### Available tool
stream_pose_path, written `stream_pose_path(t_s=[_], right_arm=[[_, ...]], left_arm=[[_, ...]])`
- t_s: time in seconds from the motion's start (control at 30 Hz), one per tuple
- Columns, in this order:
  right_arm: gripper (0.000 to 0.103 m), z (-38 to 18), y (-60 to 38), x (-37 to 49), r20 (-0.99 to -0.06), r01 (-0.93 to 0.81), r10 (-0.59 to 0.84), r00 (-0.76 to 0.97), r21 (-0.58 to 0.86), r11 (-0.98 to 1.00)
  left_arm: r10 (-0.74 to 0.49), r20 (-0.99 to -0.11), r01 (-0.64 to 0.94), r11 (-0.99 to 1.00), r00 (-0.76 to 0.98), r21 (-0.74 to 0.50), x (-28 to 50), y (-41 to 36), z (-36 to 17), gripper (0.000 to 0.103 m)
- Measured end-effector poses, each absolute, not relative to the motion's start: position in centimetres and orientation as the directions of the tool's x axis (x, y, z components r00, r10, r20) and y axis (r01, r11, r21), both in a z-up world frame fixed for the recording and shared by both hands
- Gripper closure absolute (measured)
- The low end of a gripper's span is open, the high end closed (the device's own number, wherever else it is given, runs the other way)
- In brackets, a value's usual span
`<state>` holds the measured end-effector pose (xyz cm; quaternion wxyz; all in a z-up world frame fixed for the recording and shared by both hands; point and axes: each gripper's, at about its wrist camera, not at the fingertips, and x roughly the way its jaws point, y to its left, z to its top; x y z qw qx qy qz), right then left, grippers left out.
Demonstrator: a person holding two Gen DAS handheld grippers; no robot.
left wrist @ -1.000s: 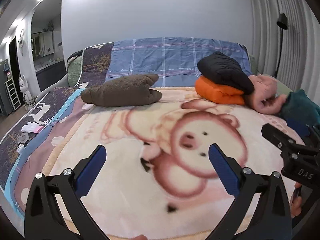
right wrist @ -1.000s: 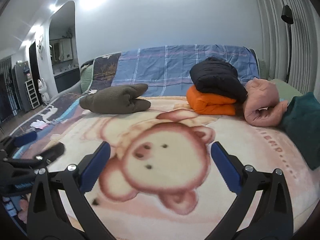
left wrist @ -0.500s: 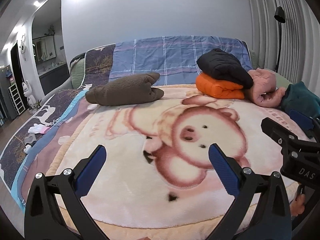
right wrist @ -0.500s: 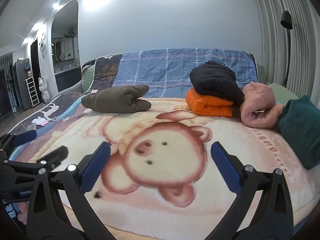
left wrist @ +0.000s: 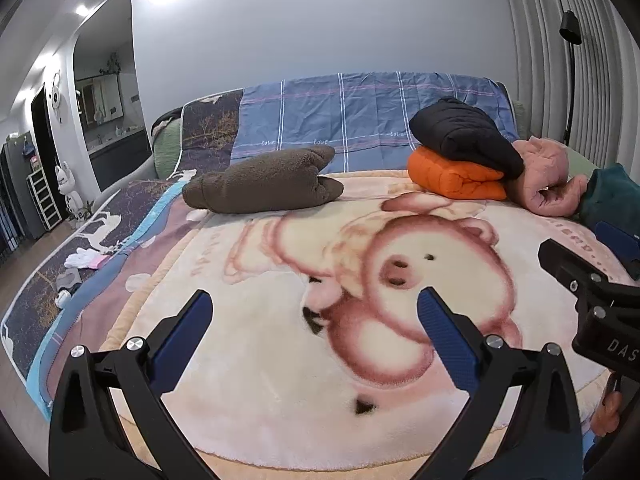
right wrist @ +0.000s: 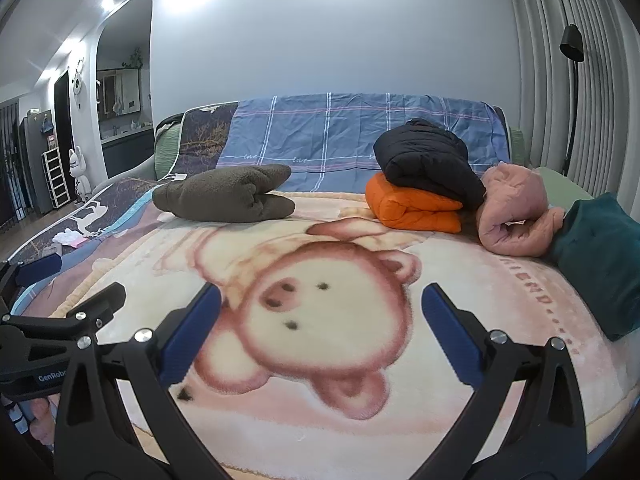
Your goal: Fold large clothes
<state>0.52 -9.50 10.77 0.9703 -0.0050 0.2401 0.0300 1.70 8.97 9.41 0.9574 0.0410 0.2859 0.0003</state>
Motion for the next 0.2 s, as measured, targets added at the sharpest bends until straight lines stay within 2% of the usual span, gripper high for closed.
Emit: stream_pose_path(t_s=[0.2], right_arm=[[0.002,10.39,-8.96,1.05,-0.476,-0.07,0.064,0.877,0.006,0.998]], left_arm=[[0.031,-0.565,0.016,0.997,0.825,0.077,2.3,9.53,8.85,0.001]])
